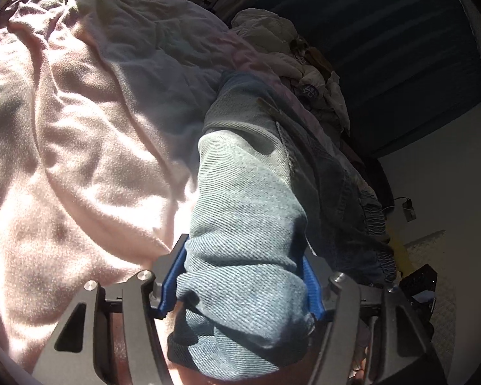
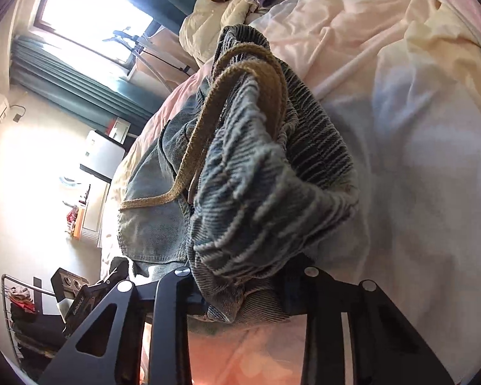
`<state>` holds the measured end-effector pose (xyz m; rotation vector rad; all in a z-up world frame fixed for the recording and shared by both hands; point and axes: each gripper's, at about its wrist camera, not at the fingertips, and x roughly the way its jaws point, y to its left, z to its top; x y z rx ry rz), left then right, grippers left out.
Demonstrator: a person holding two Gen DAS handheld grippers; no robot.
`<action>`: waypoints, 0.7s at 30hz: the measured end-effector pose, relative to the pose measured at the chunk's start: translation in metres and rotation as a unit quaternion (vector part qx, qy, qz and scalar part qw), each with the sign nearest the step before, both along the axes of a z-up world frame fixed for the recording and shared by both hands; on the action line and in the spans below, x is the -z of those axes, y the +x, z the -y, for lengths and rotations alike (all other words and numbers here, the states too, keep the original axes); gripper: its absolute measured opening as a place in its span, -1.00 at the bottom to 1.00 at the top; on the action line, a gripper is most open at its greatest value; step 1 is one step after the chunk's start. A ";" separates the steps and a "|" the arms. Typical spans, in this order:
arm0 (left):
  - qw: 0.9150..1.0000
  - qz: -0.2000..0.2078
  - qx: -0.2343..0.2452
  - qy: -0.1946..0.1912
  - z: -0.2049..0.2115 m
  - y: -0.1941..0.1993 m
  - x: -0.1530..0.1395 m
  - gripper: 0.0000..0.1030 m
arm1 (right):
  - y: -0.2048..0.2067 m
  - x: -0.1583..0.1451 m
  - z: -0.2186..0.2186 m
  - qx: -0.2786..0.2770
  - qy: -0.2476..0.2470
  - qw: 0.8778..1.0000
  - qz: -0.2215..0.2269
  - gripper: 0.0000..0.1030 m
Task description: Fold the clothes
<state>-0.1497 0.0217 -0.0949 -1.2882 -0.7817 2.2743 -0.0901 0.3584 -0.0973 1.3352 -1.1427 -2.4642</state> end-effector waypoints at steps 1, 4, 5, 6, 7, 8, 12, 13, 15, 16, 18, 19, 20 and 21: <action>1.000 -0.008 -0.001 -0.008 -0.001 0.002 -0.003 0.05 | 0.000 -0.002 0.001 -0.001 0.004 1.000 -0.004 -0.44; 0.999 -0.025 -0.008 -0.020 0.000 0.007 -0.010 -0.11 | 0.001 -0.009 0.005 -0.003 0.020 1.000 -0.018 -0.49; 0.999 -0.027 -0.012 -0.021 0.001 0.008 -0.012 -0.16 | 0.002 -0.012 0.006 -0.003 0.022 0.999 -0.023 -0.50; 0.999 -0.029 -0.015 -0.018 0.002 0.009 -0.015 -0.20 | 0.003 -0.014 0.006 -0.002 0.020 0.999 -0.029 -0.52; 0.999 -0.031 -0.018 -0.016 0.004 0.011 -0.019 -0.23 | 0.006 -0.018 0.005 -0.001 0.019 0.999 -0.037 -0.53; 0.999 -0.032 -0.023 -0.013 0.005 0.012 -0.023 -0.28 | 0.008 -0.021 0.005 0.000 0.018 0.999 -0.045 -0.55; 0.998 -0.049 -0.039 0.001 0.007 0.025 -0.049 -0.40 | 0.018 -0.039 0.000 0.002 0.008 0.998 -0.070 -0.58; 0.998 -0.056 -0.041 0.001 0.007 0.030 -0.057 -0.41 | 0.020 -0.043 -0.001 0.001 0.008 0.997 -0.072 -0.58; 0.997 -0.068 -0.043 -0.003 0.006 0.037 -0.072 -0.43 | 0.023 -0.052 -0.004 0.000 0.009 0.997 -0.076 -0.60; 0.996 -0.071 -0.045 -0.001 0.000 0.041 -0.078 -0.44 | 0.024 -0.057 -0.006 0.000 0.007 0.997 -0.077 -0.60; 0.996 -0.074 -0.048 0.006 -0.001 0.057 -0.088 -0.46 | 0.027 -0.068 -0.011 0.000 0.002 0.997 -0.080 -0.61; 0.996 -0.077 -0.048 0.009 -0.005 0.066 -0.092 -0.46 | 0.028 -0.074 -0.014 -0.001 0.001 0.997 -0.083 -0.61; 0.995 -0.081 -0.048 0.010 -0.008 0.072 -0.098 -0.47 | 0.029 -0.080 -0.016 -0.002 0.003 0.996 -0.086 -0.61; 0.995 -0.084 -0.048 0.011 -0.008 0.077 -0.105 -0.48 | 0.031 -0.086 -0.018 -0.003 0.005 0.996 -0.089 -0.61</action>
